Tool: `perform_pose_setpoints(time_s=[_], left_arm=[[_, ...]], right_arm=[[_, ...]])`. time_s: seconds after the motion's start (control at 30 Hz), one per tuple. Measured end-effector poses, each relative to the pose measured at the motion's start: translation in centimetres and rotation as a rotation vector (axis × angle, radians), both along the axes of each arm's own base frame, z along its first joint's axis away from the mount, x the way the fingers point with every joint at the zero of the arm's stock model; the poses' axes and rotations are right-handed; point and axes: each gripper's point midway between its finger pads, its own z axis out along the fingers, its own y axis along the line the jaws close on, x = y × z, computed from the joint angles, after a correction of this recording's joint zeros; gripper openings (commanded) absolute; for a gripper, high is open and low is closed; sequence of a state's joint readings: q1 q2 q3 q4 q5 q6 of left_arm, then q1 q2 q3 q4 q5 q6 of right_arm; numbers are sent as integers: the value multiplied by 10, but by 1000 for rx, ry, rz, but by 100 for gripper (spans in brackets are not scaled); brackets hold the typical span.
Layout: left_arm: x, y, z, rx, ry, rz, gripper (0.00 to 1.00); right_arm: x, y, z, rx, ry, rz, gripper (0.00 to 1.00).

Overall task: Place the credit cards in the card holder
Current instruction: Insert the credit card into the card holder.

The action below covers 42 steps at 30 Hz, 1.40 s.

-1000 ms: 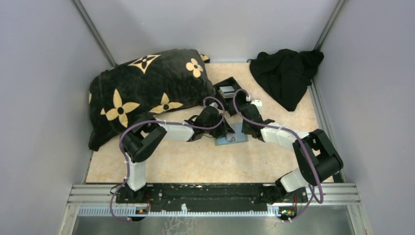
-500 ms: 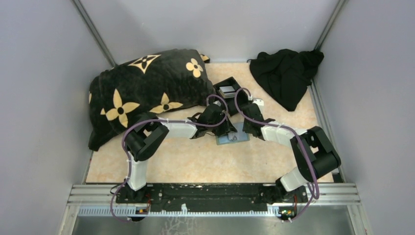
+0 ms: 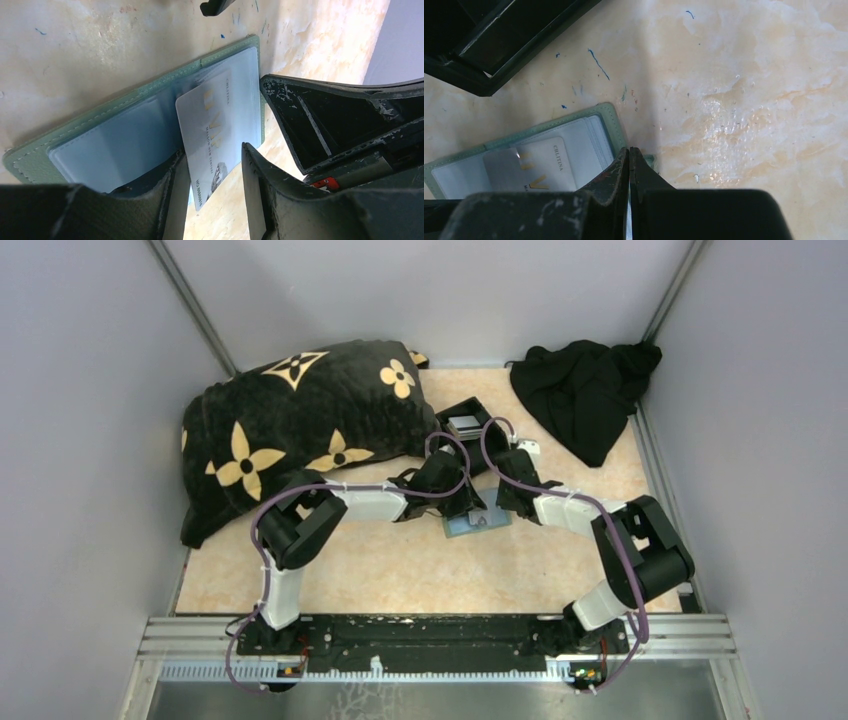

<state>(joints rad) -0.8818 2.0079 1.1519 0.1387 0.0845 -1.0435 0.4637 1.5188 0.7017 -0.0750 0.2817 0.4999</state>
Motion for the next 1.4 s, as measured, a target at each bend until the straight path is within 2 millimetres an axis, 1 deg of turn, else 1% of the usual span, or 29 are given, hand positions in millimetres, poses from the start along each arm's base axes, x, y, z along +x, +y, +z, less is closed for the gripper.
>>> perform_pose_setpoints(time_s=[0.43, 1.2, 1.4], left_arm=[[-3, -4, -5, 41, -12, 47, 49], [-5, 0, -9, 51, -9, 86, 49], [-6, -1, -9, 54, -13, 92, 54]], right_arm=[[2, 1, -1, 12, -12, -1, 1], [-6, 3, -1, 46, -61, -15, 1], [-12, 5, -1, 43, -52, -10, 1]])
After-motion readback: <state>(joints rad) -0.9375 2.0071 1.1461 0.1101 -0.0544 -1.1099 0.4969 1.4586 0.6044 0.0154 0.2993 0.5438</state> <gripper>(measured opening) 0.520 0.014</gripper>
